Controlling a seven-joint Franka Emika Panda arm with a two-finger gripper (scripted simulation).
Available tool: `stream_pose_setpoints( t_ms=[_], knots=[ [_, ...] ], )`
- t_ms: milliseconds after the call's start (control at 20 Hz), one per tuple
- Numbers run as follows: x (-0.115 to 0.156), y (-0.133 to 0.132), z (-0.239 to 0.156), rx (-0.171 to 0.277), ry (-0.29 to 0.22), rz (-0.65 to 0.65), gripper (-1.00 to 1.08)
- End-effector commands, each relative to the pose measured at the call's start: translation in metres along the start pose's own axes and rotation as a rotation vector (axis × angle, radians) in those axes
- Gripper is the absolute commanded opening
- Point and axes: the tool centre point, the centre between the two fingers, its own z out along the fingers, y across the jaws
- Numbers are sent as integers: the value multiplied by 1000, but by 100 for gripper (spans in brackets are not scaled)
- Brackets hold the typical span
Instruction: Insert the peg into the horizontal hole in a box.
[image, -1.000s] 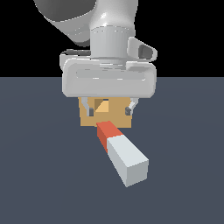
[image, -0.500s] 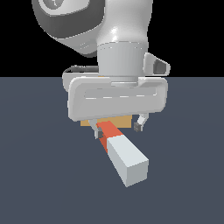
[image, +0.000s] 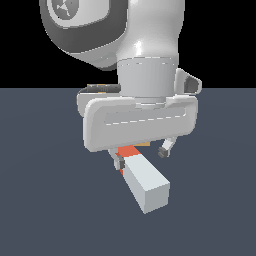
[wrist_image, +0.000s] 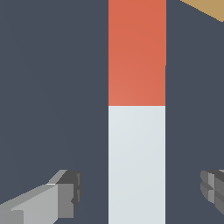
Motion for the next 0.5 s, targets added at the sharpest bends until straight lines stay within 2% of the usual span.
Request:
stream_pose_setpoints(
  t_ms=[0, 450],
  knots=[
    [0, 1, 0, -1, 0, -3, 100],
    [1, 0, 5, 0, 0, 2, 100]
  ],
)
